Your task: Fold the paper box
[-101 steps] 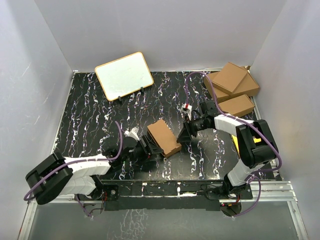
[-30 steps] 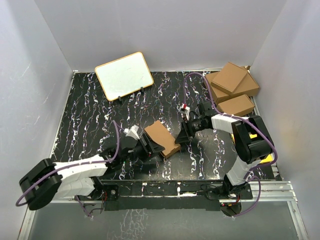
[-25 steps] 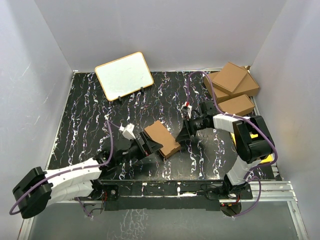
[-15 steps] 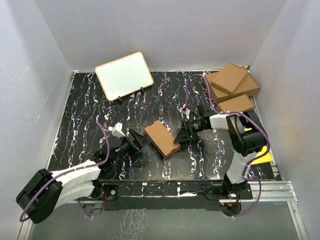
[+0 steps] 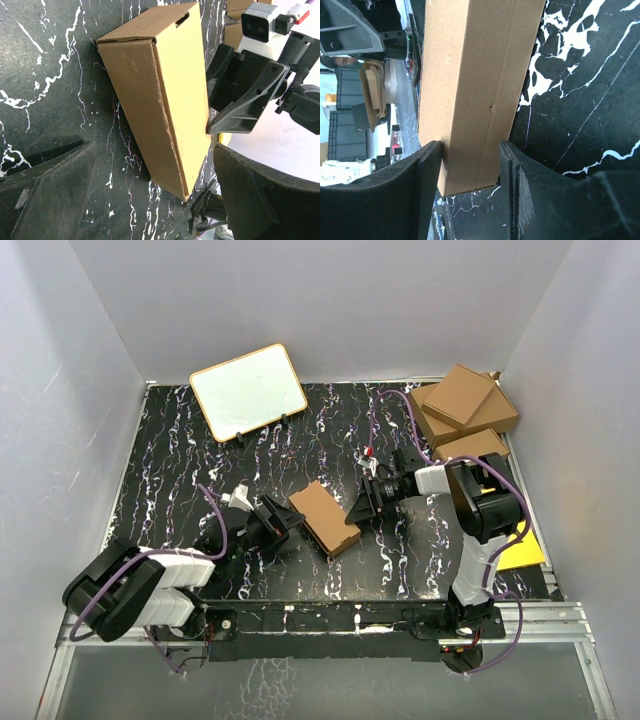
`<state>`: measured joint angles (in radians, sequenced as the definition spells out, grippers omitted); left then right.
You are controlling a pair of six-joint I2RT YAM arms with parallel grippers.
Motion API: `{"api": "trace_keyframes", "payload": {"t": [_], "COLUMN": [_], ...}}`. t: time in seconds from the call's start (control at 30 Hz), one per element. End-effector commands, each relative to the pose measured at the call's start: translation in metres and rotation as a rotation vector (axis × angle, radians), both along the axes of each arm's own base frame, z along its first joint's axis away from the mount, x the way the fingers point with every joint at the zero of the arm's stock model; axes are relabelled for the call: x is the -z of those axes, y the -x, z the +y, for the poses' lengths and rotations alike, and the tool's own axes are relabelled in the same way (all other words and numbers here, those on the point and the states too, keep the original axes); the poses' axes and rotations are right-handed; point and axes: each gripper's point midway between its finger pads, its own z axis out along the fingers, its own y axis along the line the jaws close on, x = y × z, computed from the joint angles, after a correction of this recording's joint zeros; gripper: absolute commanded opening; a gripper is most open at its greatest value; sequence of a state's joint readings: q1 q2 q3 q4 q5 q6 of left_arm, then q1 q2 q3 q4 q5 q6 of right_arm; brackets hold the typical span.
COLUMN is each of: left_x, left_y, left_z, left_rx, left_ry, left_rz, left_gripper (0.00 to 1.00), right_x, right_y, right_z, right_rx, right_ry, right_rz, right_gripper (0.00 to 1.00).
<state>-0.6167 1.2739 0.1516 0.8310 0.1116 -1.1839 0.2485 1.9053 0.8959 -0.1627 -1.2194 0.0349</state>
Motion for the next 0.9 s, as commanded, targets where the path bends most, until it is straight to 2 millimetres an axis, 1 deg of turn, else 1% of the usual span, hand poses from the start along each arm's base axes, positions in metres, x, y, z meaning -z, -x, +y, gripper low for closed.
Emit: {"api": "trace_keyframes", "payload": {"t": [0.0,0.1,0.13,0.2,0.43,0.67,0.73,0.77,0.87], "left_x": [-0.028,-0.025,-0.027,-0.022,-0.024,-0.028,-0.026,-0.032,-0.033], "left_y": [-0.015,-0.016,-0.017,-0.02,-0.032,-0.042,-0.045,-0.048,-0.053], "left_z": [-0.014,-0.016,-0.017,-0.017,-0.024,-0.031,-0.034,-0.036,-0.04], "left_rx": [0.01,0.007,0.004,-0.003,-0.027,-0.058,-0.062,-0.063,-0.069], "left_ry": [0.097,0.103,0.108,0.102,0.136,0.199,0.199,0.215,0.219], "left_rz": [-0.07,-0.058,-0.061,-0.049,-0.044,-0.049,-0.04,-0.061,-0.072], "left_gripper": [0.97,0.96,0.96,0.96,0.96,0.92,0.91,0.9,0.88], "right_x": [-0.005,-0.003,-0.002,-0.001,0.002,0.004,0.005,0.005,0.005], "right_y": [-0.017,-0.02,-0.02,-0.021,-0.021,-0.021,-0.02,-0.02,-0.02], "right_z": [0.001,-0.003,-0.004,-0.006,-0.008,-0.01,-0.01,-0.01,-0.01], "right_rx": [0.02,0.039,0.042,0.047,0.055,0.06,0.06,0.06,0.06], "right_ry": [-0.006,-0.002,-0.004,-0.008,-0.013,-0.023,-0.025,-0.024,-0.026], "right_rz": [-0.041,-0.025,-0.016,-0.004,0.028,0.054,0.058,0.061,0.063], "right_gripper": [0.51,0.48,0.47,0.42,0.36,0.34,0.33,0.33,0.33]}}
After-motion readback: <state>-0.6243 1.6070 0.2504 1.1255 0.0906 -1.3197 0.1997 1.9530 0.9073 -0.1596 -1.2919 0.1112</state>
